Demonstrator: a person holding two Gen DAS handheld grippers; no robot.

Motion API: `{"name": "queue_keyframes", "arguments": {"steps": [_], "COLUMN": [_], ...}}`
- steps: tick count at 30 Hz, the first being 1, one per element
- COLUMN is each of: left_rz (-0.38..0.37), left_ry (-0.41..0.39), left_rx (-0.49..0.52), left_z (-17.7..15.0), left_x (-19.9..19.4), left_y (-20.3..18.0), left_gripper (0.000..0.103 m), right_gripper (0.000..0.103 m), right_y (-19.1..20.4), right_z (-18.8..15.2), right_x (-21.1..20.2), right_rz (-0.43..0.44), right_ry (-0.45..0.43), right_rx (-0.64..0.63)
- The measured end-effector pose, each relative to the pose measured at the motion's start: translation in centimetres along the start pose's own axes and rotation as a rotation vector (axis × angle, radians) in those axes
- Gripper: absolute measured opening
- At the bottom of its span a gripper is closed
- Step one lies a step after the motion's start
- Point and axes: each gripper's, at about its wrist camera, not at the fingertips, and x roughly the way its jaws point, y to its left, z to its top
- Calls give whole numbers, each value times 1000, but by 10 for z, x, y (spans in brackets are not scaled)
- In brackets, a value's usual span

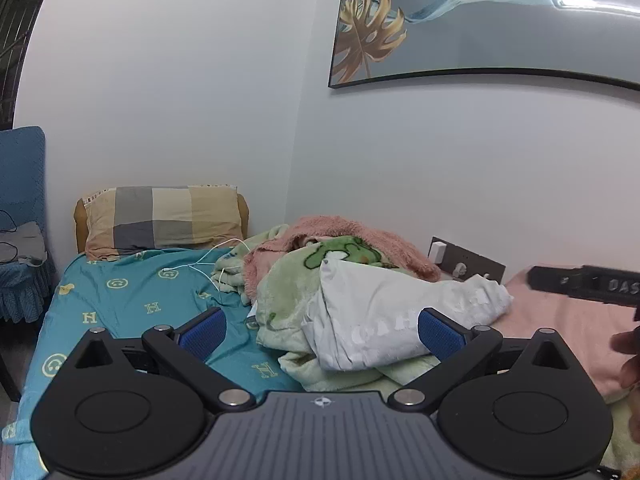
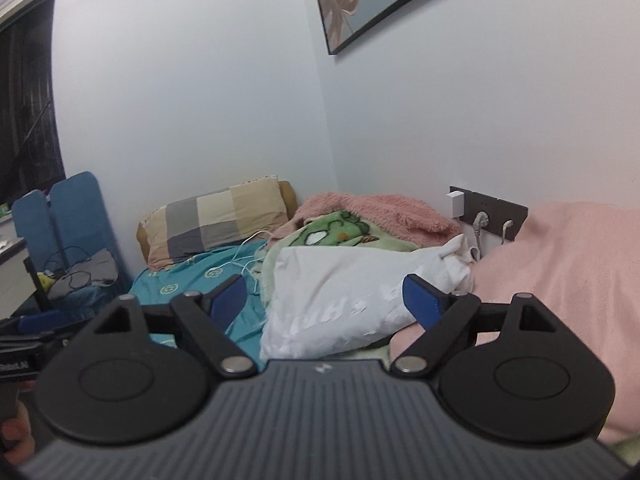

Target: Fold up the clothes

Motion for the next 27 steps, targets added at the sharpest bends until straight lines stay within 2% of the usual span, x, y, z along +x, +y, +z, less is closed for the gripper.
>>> {"name": "queue_keyframes", "arguments": {"steps": [5, 13, 19, 27], "left_rz": [0, 54, 74, 108], "left_ry": [-22, -50, -55, -64], "left_rx": [0, 8, -27, -35], "left_z": [-20, -44, -56, -66], "left_x": [-9, 6, 19, 28], "left_y": [-2, 7, 15, 14], "left_gripper": [103, 103, 103, 103], "right_gripper": [87, 87, 87, 87], "right_y": [25, 38, 36, 39], "right_z": [-29, -67, -83, -94], "right_x": [-10, 5, 20, 31], "right_rz": [-3, -45, -93, -113], "right_ry": [-36, -50, -63, -62], "right_rx": [-61, -99, -117, -146]}}
